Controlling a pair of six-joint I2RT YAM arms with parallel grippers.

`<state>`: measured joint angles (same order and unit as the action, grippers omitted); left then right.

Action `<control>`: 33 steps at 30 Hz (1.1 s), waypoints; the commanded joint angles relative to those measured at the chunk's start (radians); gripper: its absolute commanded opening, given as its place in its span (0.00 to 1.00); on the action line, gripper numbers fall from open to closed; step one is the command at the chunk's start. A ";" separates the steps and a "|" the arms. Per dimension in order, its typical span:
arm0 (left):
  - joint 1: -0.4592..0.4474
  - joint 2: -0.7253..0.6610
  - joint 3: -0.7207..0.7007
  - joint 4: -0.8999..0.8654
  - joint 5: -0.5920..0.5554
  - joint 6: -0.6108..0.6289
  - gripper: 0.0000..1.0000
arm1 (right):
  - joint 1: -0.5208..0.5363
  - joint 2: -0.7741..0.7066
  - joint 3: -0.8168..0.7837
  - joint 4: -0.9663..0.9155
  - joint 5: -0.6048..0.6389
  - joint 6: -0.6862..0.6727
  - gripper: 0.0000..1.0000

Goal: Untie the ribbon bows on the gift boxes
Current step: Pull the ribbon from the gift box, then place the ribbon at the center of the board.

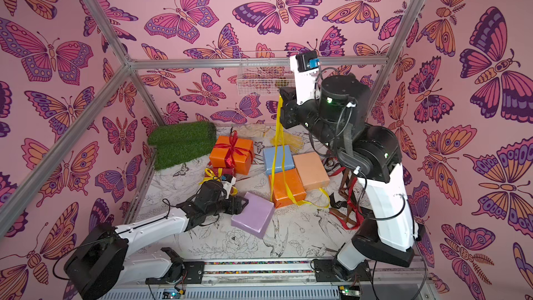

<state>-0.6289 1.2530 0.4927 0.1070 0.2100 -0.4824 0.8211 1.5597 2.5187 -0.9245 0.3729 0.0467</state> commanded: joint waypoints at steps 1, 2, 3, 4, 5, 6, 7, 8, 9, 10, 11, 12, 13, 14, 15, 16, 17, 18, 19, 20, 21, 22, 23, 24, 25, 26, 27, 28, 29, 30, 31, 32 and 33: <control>-0.003 0.010 -0.004 -0.006 0.005 0.011 0.75 | -0.007 -0.050 -0.032 0.118 0.290 -0.211 0.00; -0.004 0.010 -0.002 -0.007 0.005 0.013 0.75 | -0.007 -0.065 -0.046 0.152 0.341 -0.265 0.00; -0.004 0.010 0.000 -0.006 0.006 0.013 0.75 | -0.006 -0.078 -0.059 0.188 0.383 -0.311 0.00; -0.003 0.010 0.003 -0.005 0.006 0.013 0.75 | -0.007 -0.096 -0.079 0.234 0.432 -0.369 0.00; -0.004 0.027 0.007 -0.006 0.007 0.013 0.75 | -0.006 -0.116 -0.100 0.287 0.474 -0.421 0.00; -0.005 0.050 0.011 -0.006 0.010 0.013 0.75 | -0.007 -0.140 -0.137 0.357 0.520 -0.490 0.00; -0.004 0.055 0.017 -0.006 0.014 0.013 0.75 | -0.007 -0.166 -0.178 0.430 0.562 -0.563 0.00; -0.004 0.062 0.021 -0.006 0.018 0.013 0.75 | -0.007 -0.187 -0.208 0.496 0.592 -0.621 0.00; -0.005 0.069 0.027 -0.006 0.021 0.015 0.75 | -0.008 -0.207 -0.231 0.542 0.616 -0.670 0.00; -0.006 0.074 0.031 -0.007 0.024 0.016 0.75 | -0.014 -0.222 -0.243 0.563 0.633 -0.704 0.00; -0.006 0.080 0.036 -0.007 0.025 0.017 0.75 | -0.026 -0.233 -0.248 0.568 0.643 -0.718 0.00; -0.006 0.085 0.039 -0.007 0.027 0.018 0.75 | -0.045 -0.244 -0.257 0.570 0.652 -0.726 0.00; -0.006 0.091 0.044 -0.007 0.030 0.019 0.75 | -0.072 -0.256 -0.273 0.572 0.656 -0.729 0.00; -0.006 0.094 0.046 -0.007 0.031 0.021 0.75 | -0.102 -0.265 -0.293 0.572 0.655 -0.723 0.00; -0.005 0.097 0.047 -0.007 0.031 0.020 0.75 | -0.139 -0.274 -0.324 0.572 0.652 -0.716 0.00; -0.008 0.097 0.047 -0.007 0.032 0.019 0.75 | -0.173 -0.279 -0.356 0.572 0.652 -0.708 0.00; -0.007 0.099 0.047 -0.007 0.032 0.019 0.75 | -0.202 -0.280 -0.383 0.568 0.652 -0.704 0.00; -0.008 0.099 0.047 -0.007 0.031 0.019 0.75 | -0.240 -0.277 -0.414 0.558 0.652 -0.694 0.00; -0.008 0.097 0.047 -0.009 0.032 0.019 0.75 | -0.281 -0.270 -0.441 0.538 0.647 -0.669 0.00; -0.009 0.095 0.049 -0.010 0.033 0.019 0.75 | -0.325 -0.263 -0.460 0.501 0.633 -0.632 0.00; -0.009 0.092 0.049 -0.013 0.035 0.019 0.75 | -0.390 -0.255 -0.480 0.446 0.599 -0.566 0.00; -0.011 0.088 0.049 -0.016 0.033 0.018 0.75 | -0.460 -0.251 -0.501 0.378 0.542 -0.475 0.00; -0.012 0.082 0.049 -0.018 0.033 0.018 0.75 | -0.534 -0.247 -0.512 0.310 0.475 -0.383 0.00; -0.011 0.078 0.049 -0.022 0.031 0.018 0.75 | -0.629 -0.244 -0.529 0.240 0.366 -0.272 0.00; -0.012 0.073 0.049 -0.025 0.028 0.017 0.75 | -0.714 -0.241 -0.555 0.200 0.273 -0.190 0.00; -0.012 0.070 0.049 -0.027 0.025 0.018 0.75 | -0.801 -0.238 -0.594 0.177 0.166 -0.119 0.00; -0.012 0.067 0.049 -0.031 0.024 0.020 0.75 | -0.869 -0.229 -0.634 0.165 0.089 -0.070 0.00; -0.013 0.065 0.050 -0.033 0.020 0.021 0.75 | -0.908 -0.220 -0.665 0.158 0.043 -0.043 0.00; -0.014 0.066 0.054 -0.039 0.017 0.025 0.75 | -0.932 -0.206 -0.700 0.156 0.006 -0.024 0.00; -0.014 0.067 0.057 -0.045 0.015 0.028 0.75 | -0.941 -0.192 -0.731 0.155 -0.016 -0.010 0.00; -0.015 0.070 0.061 -0.048 0.014 0.029 0.75 | -0.943 -0.175 -0.747 0.146 -0.029 0.004 0.00; -0.015 0.073 0.064 -0.051 0.014 0.030 0.75 | -0.944 -0.150 -0.756 0.126 -0.041 0.027 0.00; -0.015 0.075 0.067 -0.053 0.013 0.030 0.75 | -0.945 -0.127 -0.768 0.107 -0.055 0.050 0.00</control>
<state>-0.6365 1.3293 0.5457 0.1173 0.2394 -0.4755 -0.1211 1.4113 1.7592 -0.7433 0.4644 -0.0505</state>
